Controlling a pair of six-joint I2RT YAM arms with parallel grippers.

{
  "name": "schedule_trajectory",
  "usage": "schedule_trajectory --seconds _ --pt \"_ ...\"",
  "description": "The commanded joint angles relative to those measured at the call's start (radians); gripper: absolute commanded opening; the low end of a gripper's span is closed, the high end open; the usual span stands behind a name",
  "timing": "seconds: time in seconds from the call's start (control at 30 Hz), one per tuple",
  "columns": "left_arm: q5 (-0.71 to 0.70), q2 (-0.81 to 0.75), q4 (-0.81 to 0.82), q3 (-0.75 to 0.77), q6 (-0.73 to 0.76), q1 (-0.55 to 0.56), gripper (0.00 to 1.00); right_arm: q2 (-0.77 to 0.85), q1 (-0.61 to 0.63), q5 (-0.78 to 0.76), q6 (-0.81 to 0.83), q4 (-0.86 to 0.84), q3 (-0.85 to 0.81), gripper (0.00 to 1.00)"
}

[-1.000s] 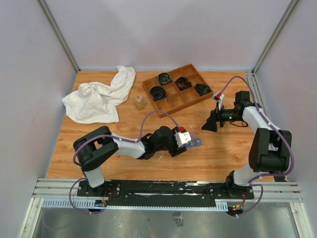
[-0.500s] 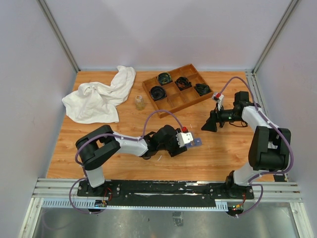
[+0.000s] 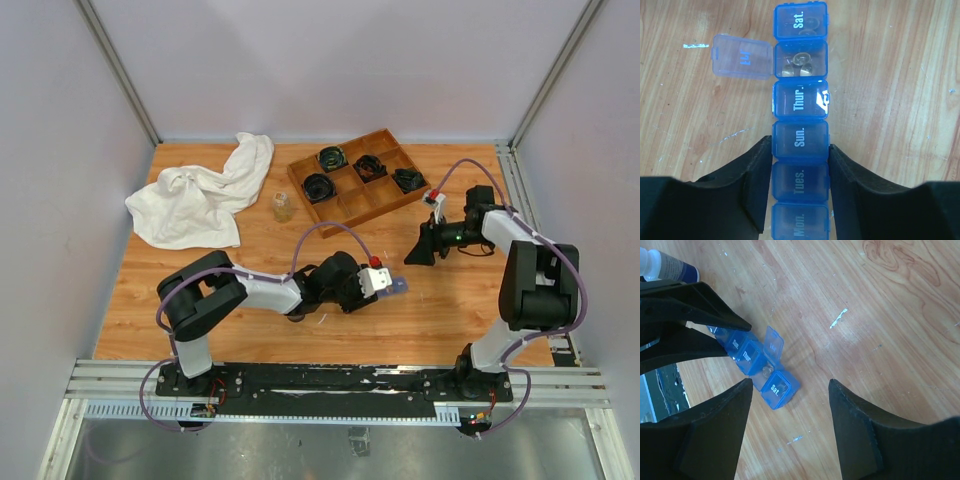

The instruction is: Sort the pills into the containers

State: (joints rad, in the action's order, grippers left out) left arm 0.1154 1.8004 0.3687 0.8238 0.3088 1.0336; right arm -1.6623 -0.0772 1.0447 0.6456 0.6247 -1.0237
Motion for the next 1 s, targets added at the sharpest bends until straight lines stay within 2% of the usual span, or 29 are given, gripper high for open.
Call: schedule_trajectory --seconds 0.0,0.13,0.23,0.4,0.47,0.63,0.97 --pt "0.029 0.024 -0.004 0.029 0.010 -0.008 0.43 -0.025 0.023 -0.020 -0.048 -0.018 -0.036 0.62" --pt "0.047 0.025 -0.010 0.029 0.021 -0.012 0.24 -0.056 0.039 -0.043 -0.102 -0.046 -0.052 0.53" --pt "0.061 0.031 -0.013 0.036 0.042 -0.015 0.21 -0.091 0.056 -0.055 -0.143 -0.065 -0.069 0.44" --pt "0.084 0.033 -0.018 0.044 0.068 -0.020 0.20 -0.178 0.082 -0.092 -0.197 -0.078 -0.108 0.22" --pt "0.093 0.034 -0.021 0.049 0.067 -0.021 0.20 -0.201 0.096 -0.096 -0.194 -0.071 -0.115 0.18" --pt "0.110 0.043 -0.013 0.056 0.060 -0.024 0.19 -0.218 0.129 -0.097 -0.171 -0.051 -0.112 0.12" --pt "0.127 0.048 -0.013 0.054 0.032 -0.032 0.18 -0.250 0.140 0.004 -0.044 0.083 -0.126 0.09"
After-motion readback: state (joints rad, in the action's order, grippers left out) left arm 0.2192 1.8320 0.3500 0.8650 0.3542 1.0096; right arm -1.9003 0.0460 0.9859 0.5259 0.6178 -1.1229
